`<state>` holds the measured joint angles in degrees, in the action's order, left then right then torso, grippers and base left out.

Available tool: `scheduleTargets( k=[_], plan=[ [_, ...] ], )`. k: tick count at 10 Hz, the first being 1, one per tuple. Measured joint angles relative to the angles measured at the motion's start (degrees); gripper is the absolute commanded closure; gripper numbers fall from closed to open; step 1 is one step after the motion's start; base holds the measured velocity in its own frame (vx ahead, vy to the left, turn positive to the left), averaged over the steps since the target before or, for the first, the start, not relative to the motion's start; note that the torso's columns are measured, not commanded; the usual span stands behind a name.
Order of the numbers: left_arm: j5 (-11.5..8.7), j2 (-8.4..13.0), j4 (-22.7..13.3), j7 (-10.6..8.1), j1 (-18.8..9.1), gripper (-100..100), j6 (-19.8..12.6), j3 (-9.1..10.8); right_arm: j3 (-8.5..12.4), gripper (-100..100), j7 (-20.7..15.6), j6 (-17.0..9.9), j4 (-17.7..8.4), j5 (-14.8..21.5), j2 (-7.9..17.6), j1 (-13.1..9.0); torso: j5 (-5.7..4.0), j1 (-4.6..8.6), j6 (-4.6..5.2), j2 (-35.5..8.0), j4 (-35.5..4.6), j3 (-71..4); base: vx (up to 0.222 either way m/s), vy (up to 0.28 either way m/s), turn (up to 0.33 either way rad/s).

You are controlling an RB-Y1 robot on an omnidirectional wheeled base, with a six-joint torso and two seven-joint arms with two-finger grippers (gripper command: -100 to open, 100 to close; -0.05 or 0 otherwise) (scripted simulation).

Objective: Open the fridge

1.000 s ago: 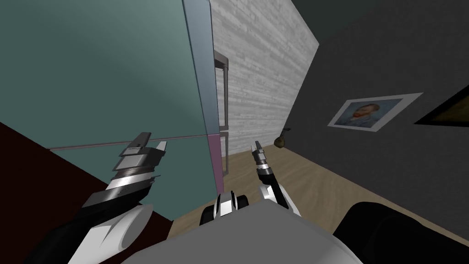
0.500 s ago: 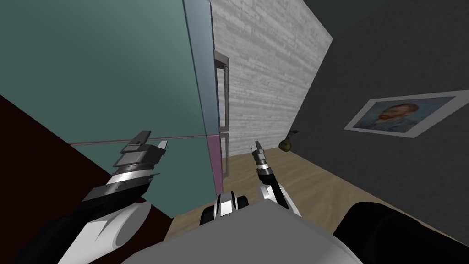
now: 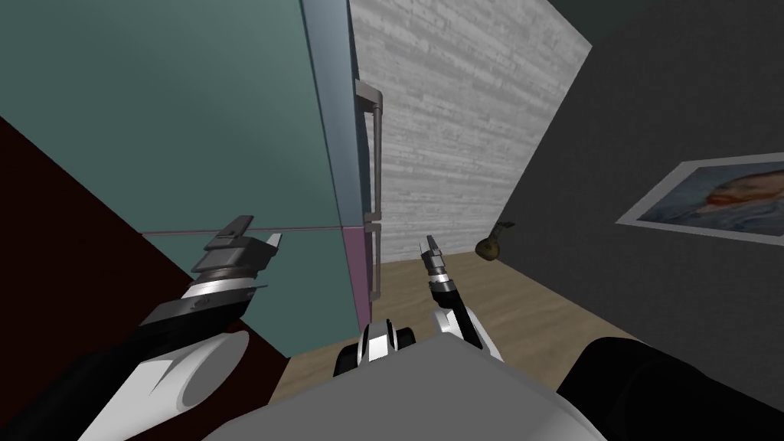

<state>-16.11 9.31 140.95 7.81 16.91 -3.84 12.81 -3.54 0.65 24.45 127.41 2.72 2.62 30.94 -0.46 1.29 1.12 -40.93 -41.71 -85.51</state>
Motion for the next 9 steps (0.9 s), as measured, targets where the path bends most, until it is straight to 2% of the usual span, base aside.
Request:
scheduleTargets(
  k=[9],
  plan=[
    [-6.8, 0.3, -0.5, -0.24, -5.6, -100, -12.2, 3.05, 0.0, 0, 0.0, 0.0, 0.0, 0.0, 0.0, 0.0, 0.04, 0.2, 0.33, 0.3, 0.3, -0.2, 0.031, -0.103, 0.142]
  ],
)
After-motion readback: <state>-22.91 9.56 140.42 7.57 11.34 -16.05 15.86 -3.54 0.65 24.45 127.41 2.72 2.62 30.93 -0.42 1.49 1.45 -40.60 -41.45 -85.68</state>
